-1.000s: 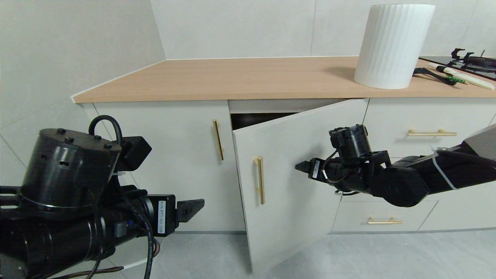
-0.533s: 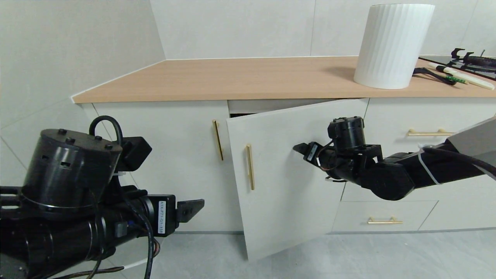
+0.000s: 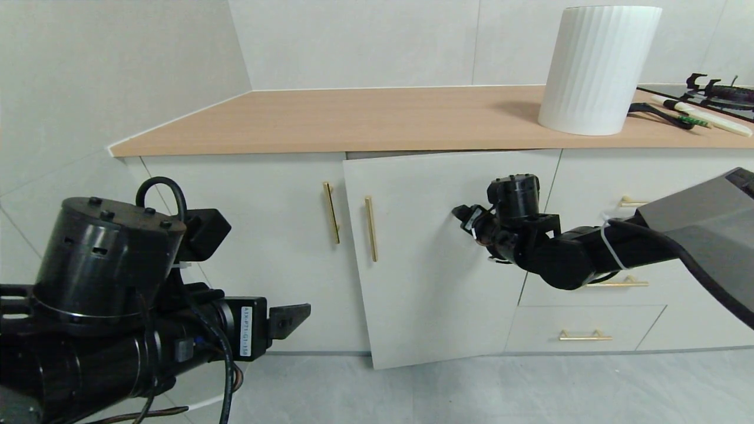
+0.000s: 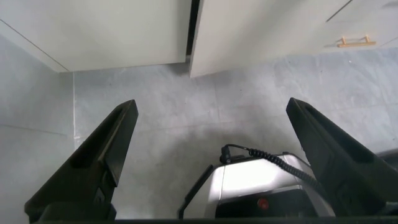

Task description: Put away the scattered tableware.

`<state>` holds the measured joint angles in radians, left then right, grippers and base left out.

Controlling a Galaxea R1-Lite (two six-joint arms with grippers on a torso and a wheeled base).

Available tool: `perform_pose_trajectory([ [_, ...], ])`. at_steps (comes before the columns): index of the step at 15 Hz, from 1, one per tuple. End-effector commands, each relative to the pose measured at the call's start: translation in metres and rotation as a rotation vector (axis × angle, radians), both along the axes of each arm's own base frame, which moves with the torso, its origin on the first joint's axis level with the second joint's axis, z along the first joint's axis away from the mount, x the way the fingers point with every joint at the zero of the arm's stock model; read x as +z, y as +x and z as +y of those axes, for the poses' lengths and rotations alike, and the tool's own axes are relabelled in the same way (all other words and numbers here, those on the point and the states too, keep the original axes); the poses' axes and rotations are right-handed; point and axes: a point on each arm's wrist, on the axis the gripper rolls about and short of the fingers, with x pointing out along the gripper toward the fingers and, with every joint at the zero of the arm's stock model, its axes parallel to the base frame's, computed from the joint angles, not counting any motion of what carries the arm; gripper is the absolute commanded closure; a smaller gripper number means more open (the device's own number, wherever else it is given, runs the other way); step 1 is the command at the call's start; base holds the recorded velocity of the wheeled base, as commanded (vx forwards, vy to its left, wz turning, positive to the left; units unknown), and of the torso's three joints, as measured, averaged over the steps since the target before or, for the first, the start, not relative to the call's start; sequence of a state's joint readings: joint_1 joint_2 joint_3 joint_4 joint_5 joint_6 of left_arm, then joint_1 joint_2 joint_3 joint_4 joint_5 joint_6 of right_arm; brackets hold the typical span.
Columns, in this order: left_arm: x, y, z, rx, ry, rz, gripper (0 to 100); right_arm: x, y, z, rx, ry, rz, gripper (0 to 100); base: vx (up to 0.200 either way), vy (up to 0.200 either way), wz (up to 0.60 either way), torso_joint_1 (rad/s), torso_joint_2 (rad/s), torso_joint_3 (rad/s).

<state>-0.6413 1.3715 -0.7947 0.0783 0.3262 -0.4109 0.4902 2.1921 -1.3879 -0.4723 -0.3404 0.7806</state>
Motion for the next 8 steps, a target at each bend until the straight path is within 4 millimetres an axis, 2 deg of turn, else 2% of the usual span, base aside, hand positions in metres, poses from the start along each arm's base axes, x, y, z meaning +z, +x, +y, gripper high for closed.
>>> perform_pose_trajectory([
  [1,0.0,0.0,0.0,0.001,0.001,0.001,0,-0.004,0.005,-0.002,-0.009,-0.001,0.005,0,0.0,0.0,0.0,0.0,0.0,0.0],
  [8,-0.001,0.0,0.0,0.001,0.002,0.002,0,-0.014,0.024,-0.008,-0.106,-0.011,-0.012,0,0.0,0.0,0.0,0.0,0.0,0.0],
])
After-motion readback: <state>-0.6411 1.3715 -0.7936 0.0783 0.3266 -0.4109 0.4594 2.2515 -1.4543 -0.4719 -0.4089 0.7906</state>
